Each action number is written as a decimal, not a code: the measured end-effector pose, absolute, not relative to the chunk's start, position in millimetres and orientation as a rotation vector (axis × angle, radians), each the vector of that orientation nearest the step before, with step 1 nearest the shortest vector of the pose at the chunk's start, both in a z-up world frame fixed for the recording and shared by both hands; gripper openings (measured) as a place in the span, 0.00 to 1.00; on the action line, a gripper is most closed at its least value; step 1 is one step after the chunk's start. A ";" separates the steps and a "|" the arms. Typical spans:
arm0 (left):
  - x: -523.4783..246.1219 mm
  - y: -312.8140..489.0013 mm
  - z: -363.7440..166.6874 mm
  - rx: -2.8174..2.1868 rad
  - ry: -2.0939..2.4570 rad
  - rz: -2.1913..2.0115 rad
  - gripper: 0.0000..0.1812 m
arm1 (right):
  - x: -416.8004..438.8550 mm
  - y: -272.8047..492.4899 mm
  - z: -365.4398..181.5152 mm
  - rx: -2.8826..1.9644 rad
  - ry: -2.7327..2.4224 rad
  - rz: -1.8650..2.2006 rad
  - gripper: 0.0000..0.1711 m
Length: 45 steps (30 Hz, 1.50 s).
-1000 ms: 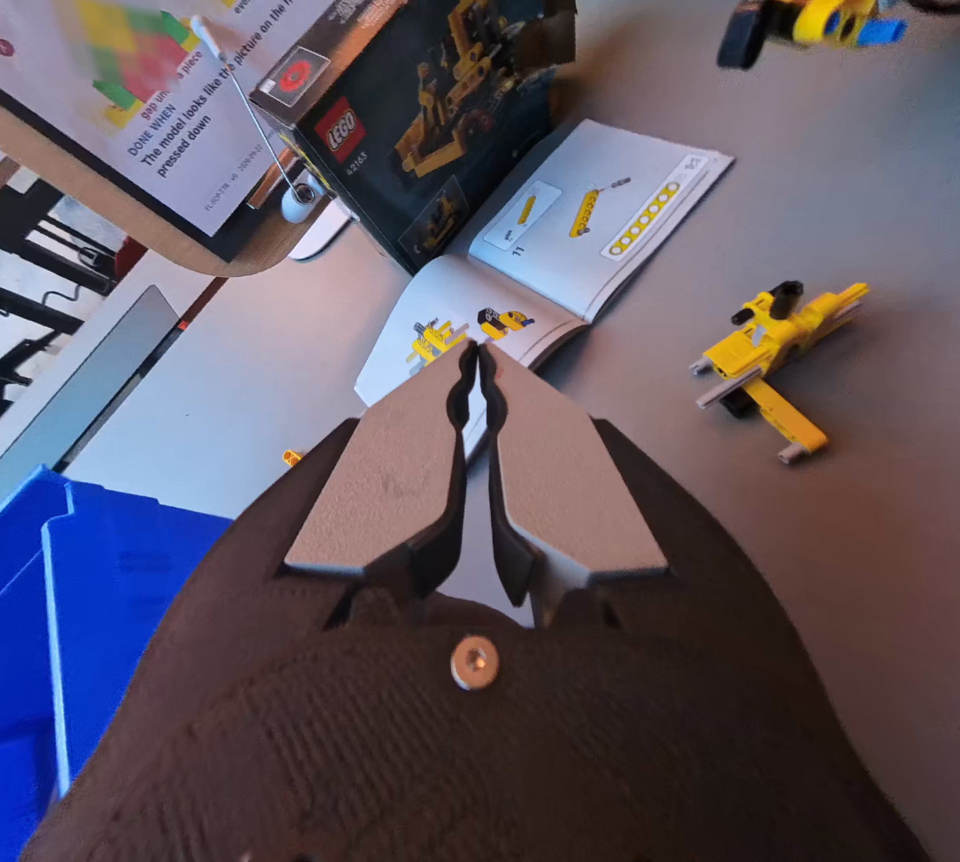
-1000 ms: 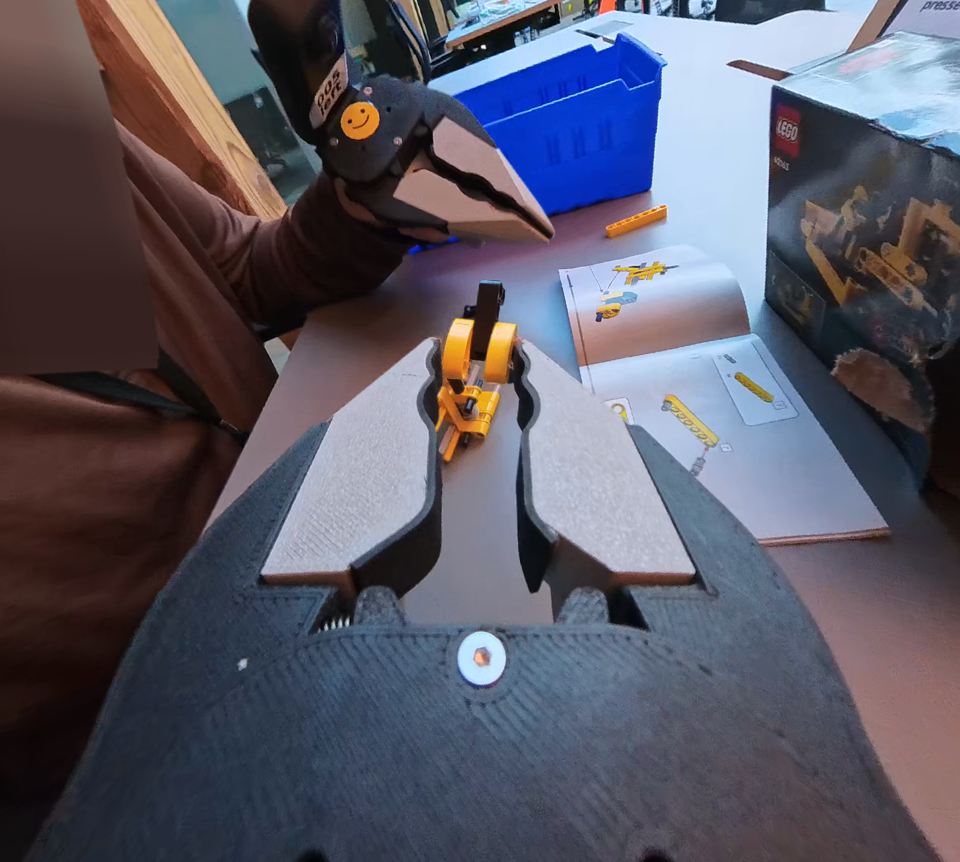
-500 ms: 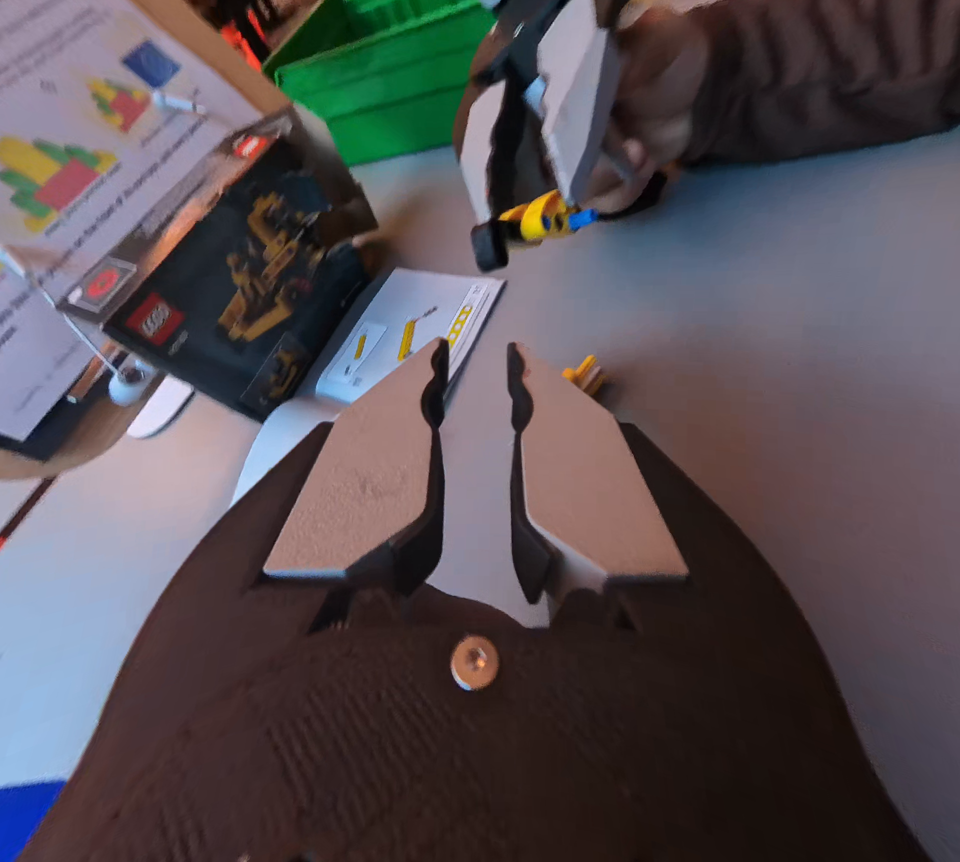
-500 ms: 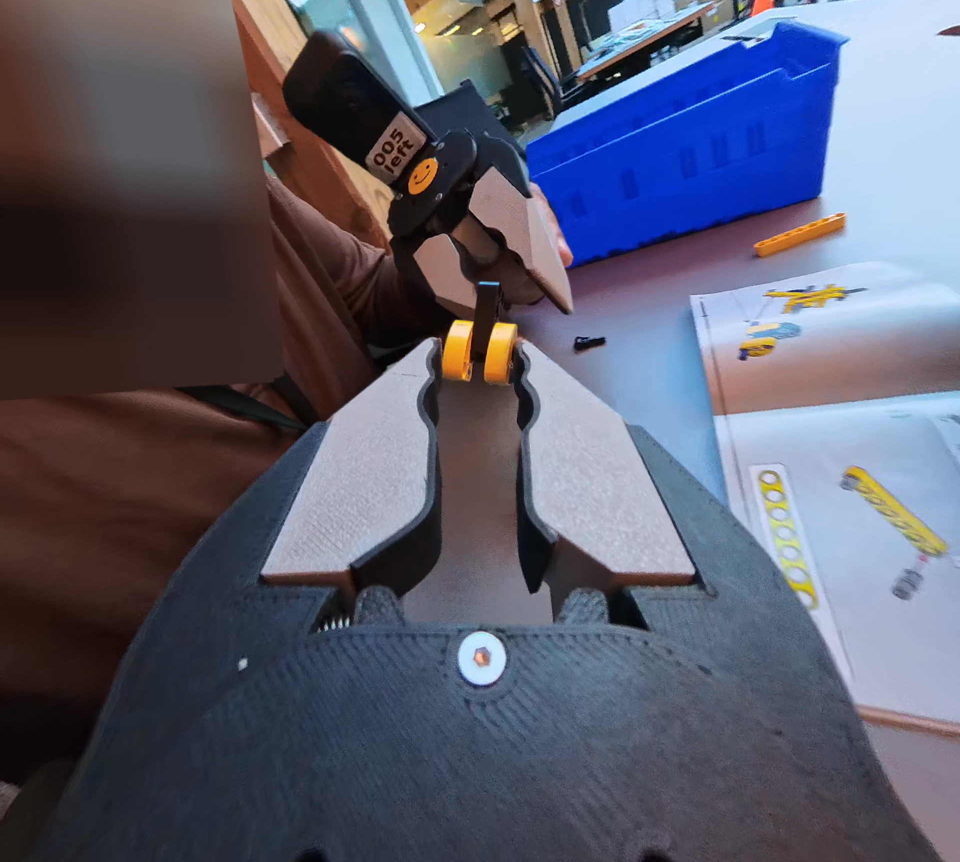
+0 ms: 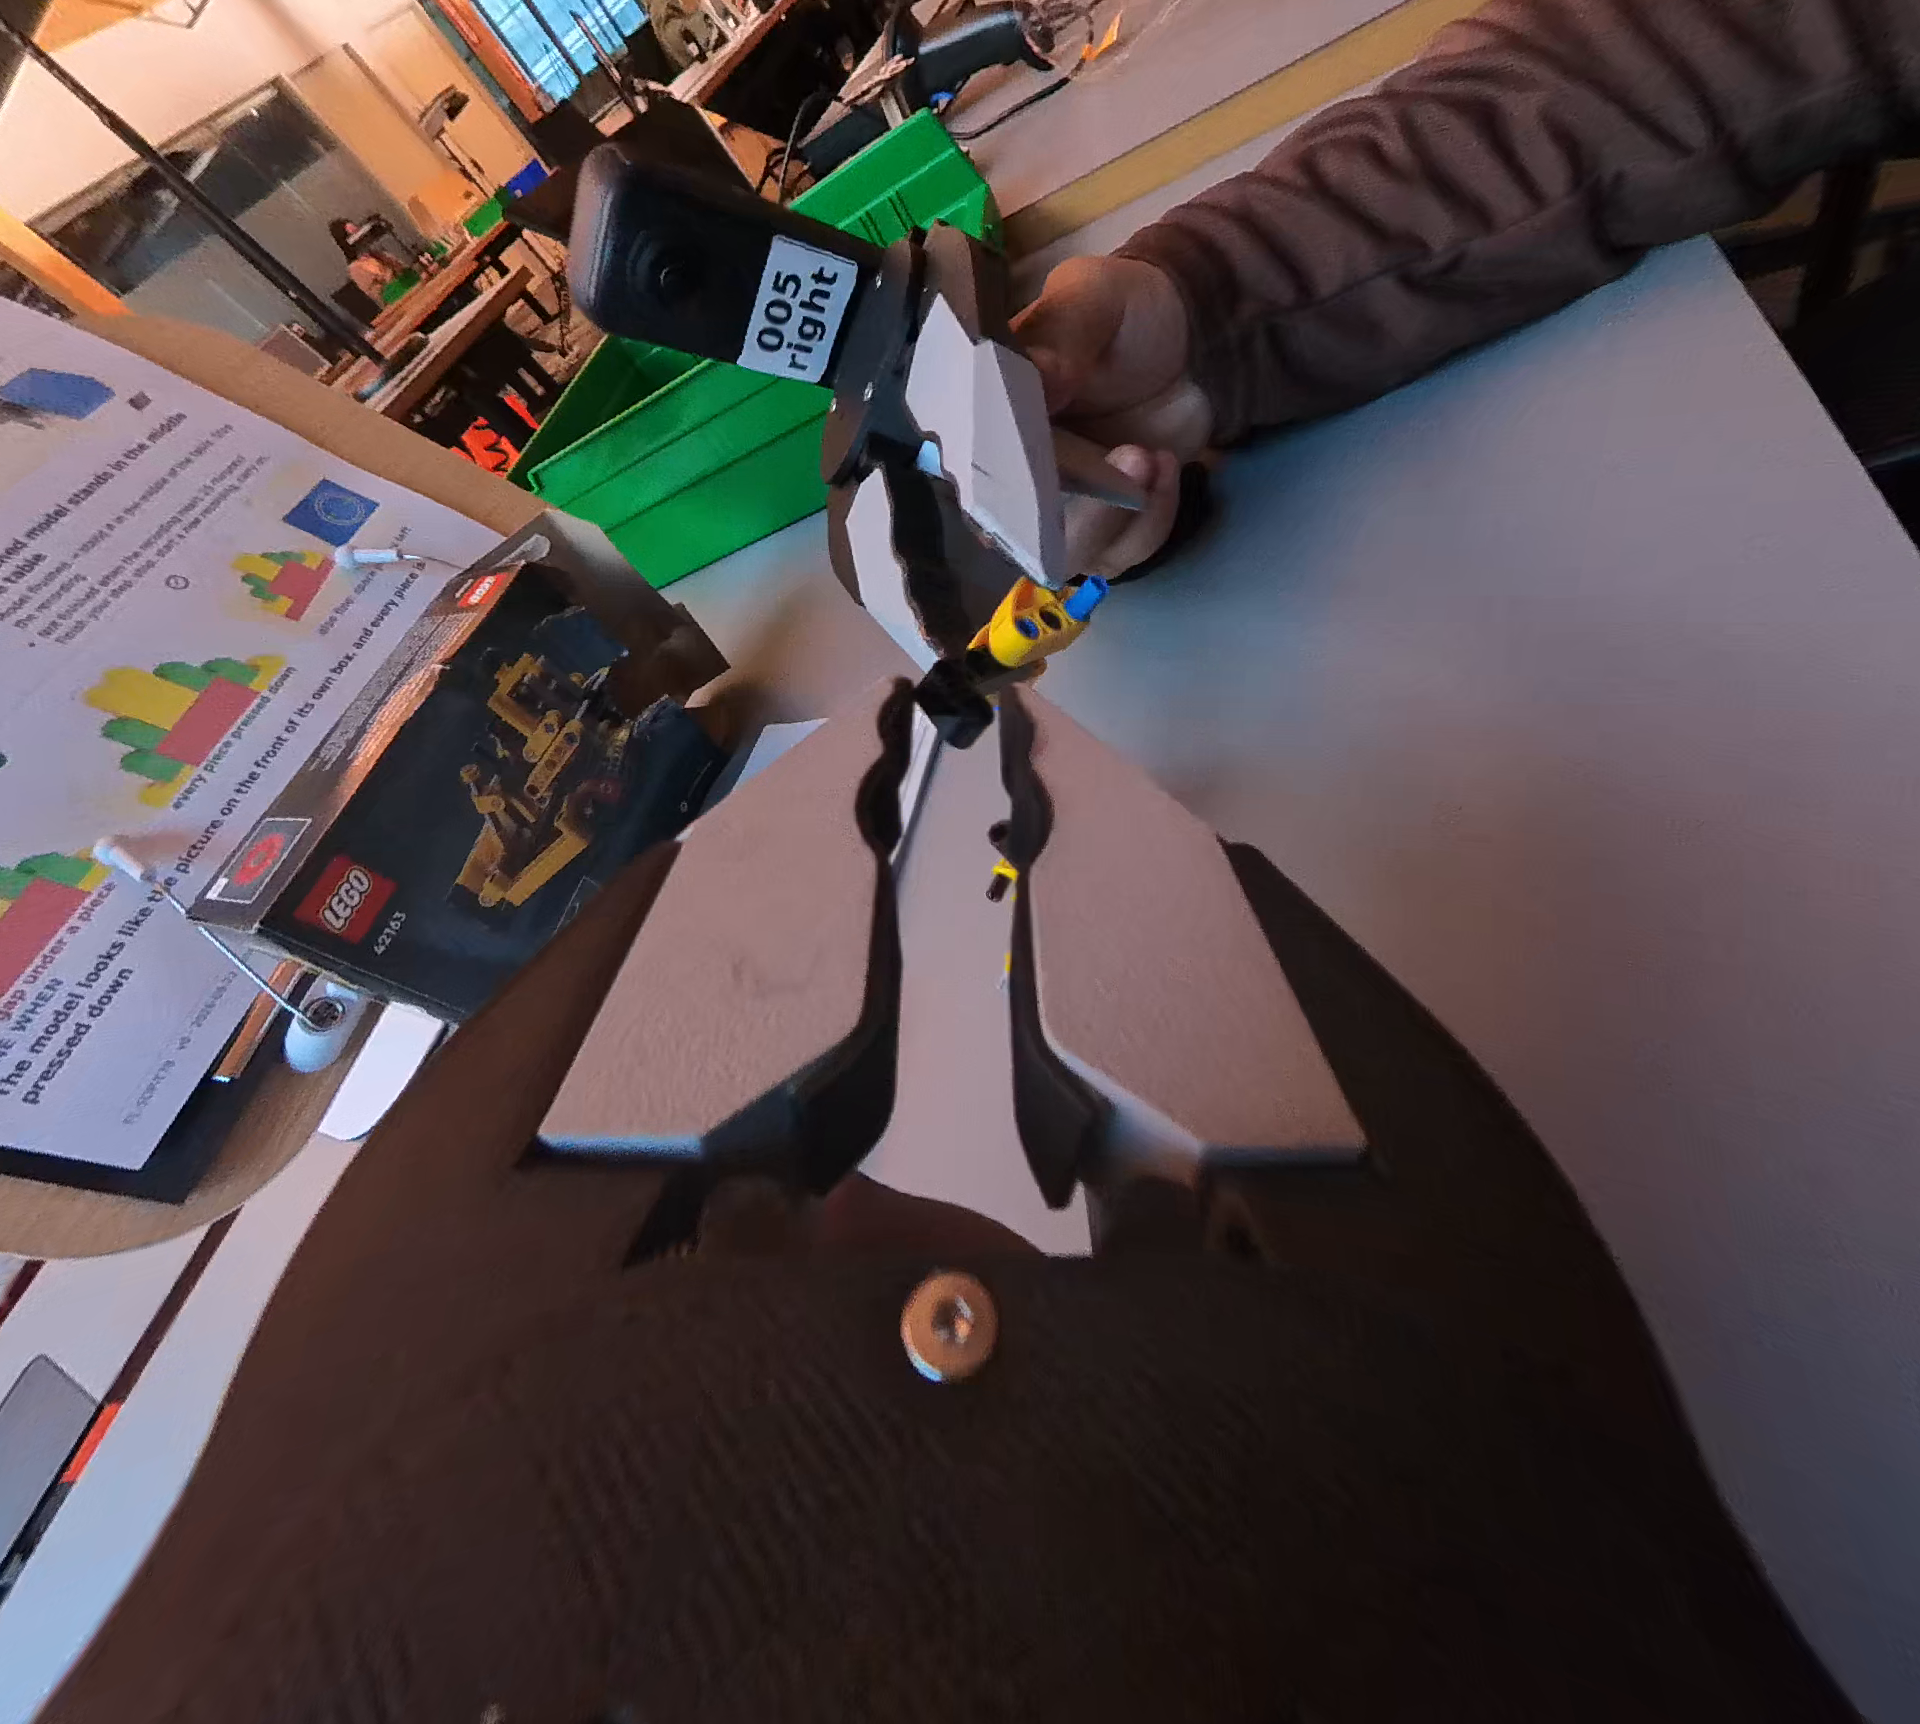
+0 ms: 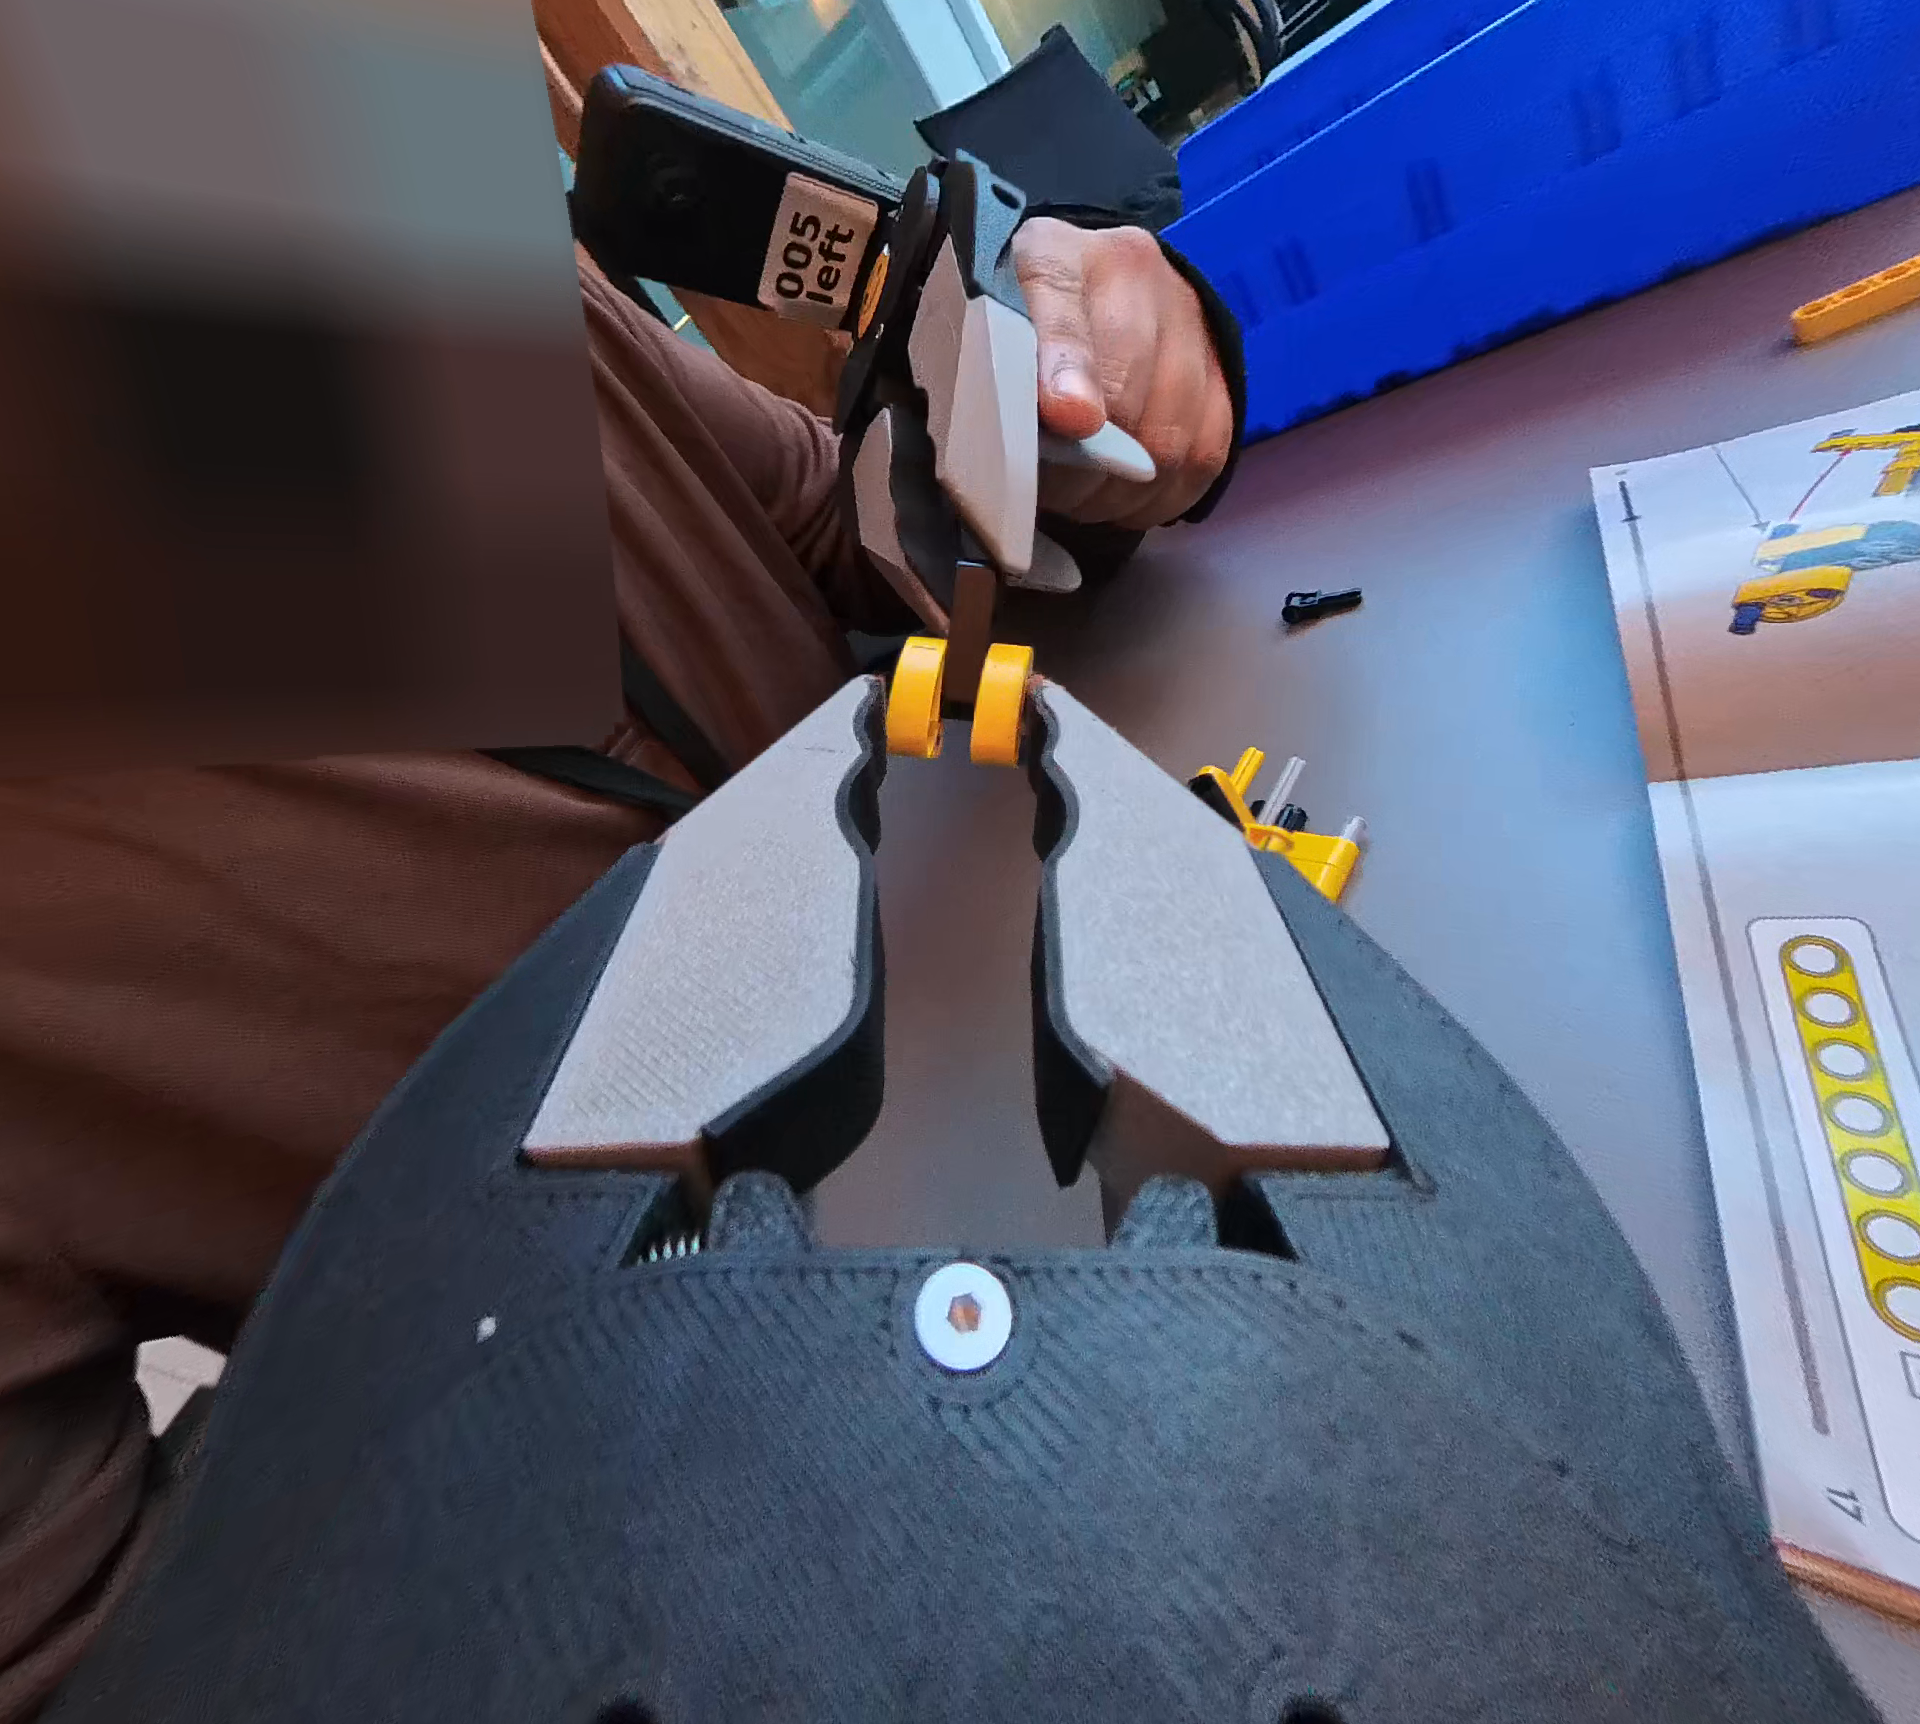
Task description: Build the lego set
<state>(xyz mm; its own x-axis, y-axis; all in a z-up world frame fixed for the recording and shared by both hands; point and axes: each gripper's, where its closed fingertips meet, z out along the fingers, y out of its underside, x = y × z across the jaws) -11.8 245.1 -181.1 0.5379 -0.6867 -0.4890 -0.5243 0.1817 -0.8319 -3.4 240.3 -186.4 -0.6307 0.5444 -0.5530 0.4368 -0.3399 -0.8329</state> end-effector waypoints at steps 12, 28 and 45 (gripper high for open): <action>3.2 229.9 -183.1 -1.459 1.149 -0.263 0.06 | 3.8 225.8 -197.7 -1.306 -1.887 2.194 0.13; 8.3 213.6 -186.7 -1.453 1.215 -0.407 0.06 | 7.4 214.5 -197.5 -1.260 -1.950 2.225 0.13; 10.5 200.4 -196.3 -1.408 1.340 -0.375 0.08 | 9.4 201.3 -197.8 -1.233 -2.010 2.264 0.13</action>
<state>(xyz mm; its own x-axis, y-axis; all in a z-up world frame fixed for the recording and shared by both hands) 10.5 200.4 -196.3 0.3094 -0.8467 -0.4329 -0.4989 0.2430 -0.8319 9.4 201.3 -197.8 -0.7086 0.3740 -0.5983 0.5497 -0.2388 -0.8005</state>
